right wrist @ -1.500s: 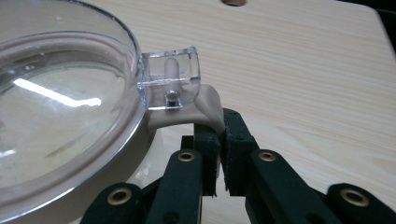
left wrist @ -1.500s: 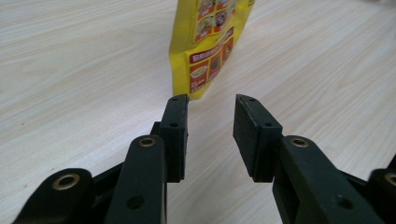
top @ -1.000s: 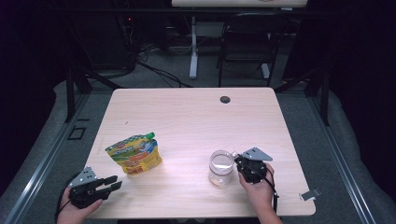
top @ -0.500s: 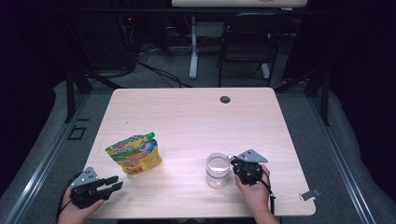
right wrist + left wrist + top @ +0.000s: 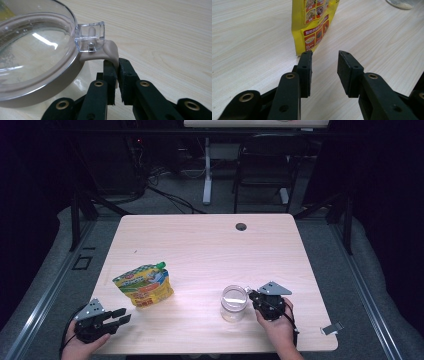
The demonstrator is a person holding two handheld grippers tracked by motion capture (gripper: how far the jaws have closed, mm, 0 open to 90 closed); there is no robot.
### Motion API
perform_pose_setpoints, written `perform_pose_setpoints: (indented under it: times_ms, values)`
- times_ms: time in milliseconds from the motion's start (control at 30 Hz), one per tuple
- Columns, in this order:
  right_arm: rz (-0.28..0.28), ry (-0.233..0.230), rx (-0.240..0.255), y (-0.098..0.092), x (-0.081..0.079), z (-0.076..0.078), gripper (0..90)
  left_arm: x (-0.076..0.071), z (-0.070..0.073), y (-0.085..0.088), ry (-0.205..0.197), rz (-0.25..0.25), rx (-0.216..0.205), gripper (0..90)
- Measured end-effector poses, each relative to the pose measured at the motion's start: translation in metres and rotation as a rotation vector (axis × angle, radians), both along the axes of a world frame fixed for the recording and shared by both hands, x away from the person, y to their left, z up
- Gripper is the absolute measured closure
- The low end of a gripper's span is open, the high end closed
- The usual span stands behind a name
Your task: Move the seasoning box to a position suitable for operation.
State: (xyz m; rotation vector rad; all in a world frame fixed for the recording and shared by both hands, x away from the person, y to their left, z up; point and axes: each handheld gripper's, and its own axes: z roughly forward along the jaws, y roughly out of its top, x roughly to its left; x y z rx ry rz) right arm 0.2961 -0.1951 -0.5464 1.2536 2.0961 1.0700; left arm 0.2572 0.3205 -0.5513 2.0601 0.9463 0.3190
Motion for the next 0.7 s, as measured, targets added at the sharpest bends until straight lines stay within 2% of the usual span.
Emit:
perform_pose_setpoints:
  times_ms: [100,200,333,467,500,567,700]
  values:
    - [0.024,0.011,-0.026,-0.002,0.0,0.002,85.3,-0.001,0.001,-0.002,-0.001,-0.01,0.001,65.0]
    - [0.027,0.03,-0.013,-0.003,0.0,0.003,85.1,-0.002,0.002,-0.005,-0.007,-0.025,0.004,65.0]
    - [0.034,0.034,-0.035,-0.005,-0.006,0.004,85.0,-0.004,0.004,-0.009,-0.014,-0.031,0.006,64.3]
    - [0.024,0.055,-0.011,-0.007,-0.014,0.006,83.6,-0.005,0.006,-0.013,-0.02,-0.043,0.011,63.7]
    - [0.026,0.059,-0.018,-0.008,-0.02,0.007,83.1,-0.006,0.007,-0.015,-0.019,-0.045,0.01,63.7]
    - [0.026,0.063,-0.014,-0.008,-0.023,0.007,82.6,-0.006,0.007,-0.016,-0.022,-0.049,0.011,63.7]
    - [0.054,0.082,0.007,-0.009,-0.035,0.009,81.2,-0.007,0.008,-0.019,-0.026,-0.055,0.01,63.9]
